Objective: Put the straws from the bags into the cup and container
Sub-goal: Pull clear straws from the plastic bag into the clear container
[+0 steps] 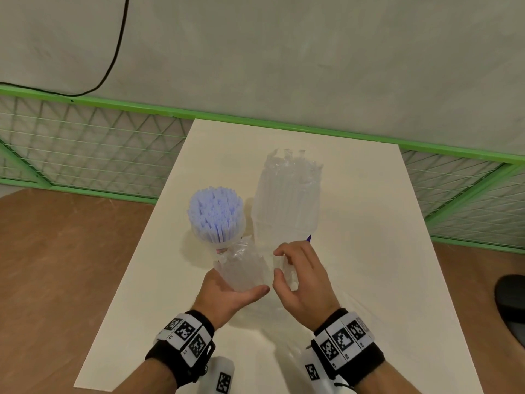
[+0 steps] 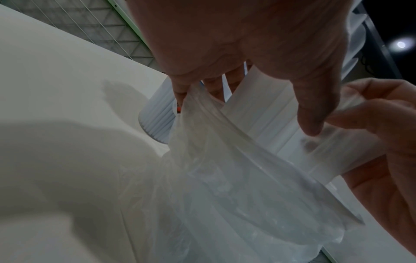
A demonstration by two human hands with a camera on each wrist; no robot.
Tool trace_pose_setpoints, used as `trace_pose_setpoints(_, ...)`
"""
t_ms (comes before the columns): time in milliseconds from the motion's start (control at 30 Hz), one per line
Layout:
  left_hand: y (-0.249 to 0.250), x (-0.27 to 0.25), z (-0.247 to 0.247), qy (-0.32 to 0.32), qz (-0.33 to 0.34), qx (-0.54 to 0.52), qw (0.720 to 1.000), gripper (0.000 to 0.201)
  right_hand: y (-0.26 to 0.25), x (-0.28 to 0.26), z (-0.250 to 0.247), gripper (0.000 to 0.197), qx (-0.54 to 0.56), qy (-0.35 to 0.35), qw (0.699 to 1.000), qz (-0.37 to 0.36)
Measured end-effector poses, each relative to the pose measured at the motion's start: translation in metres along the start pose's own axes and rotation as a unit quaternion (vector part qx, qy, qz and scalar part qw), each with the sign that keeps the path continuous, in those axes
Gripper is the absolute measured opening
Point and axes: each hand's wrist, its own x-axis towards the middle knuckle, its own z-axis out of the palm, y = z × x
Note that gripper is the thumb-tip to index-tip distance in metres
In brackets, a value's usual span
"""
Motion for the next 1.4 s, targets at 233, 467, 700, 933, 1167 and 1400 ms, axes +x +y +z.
trace_pose_setpoints(233, -0.002, 0.002, -0.002, 0.016, -0.015, -0.001, 1.0, 0.048, -0.006, 0.009, -0.017, 0.033, -0.008, -0.043, 0.996, 0.074)
trace_pose_setpoints(467, -0.006, 0.005, -0.003, 0.023, -0.019, -0.001, 1.0, 0.051, 0.002, 0.015, -0.025, 0.031, -0.037, 0.009, 0.997, 0.071)
trace_pose_setpoints(700, -0.002, 0.005, -0.004, 0.017, -0.024, -0.012, 1.0, 0.048, -0.036, 0.066, -0.087, 0.032, 0.059, 0.133, 0.989, 0.041)
trace_pose_setpoints(933, -0.003, 0.005, -0.006, 0.014, -0.04, -0.009, 0.999, 0.041, -0.078, 0.139, -0.162, 0.031, 0.19, 0.28, 0.939, -0.059)
trace_pose_setpoints(1167, -0.002, 0.005, -0.006, 0.006, -0.038, -0.014, 0.999, 0.043, -0.006, 0.187, -0.1, 0.027, 0.203, 0.115, 0.972, 0.032)
trace_pose_setpoints(1400, -0.004, 0.006, -0.007, -0.005, -0.038, -0.018, 0.999, 0.049, 0.039, 0.176, -0.061, 0.022, -0.125, -0.116, 0.984, -0.057)
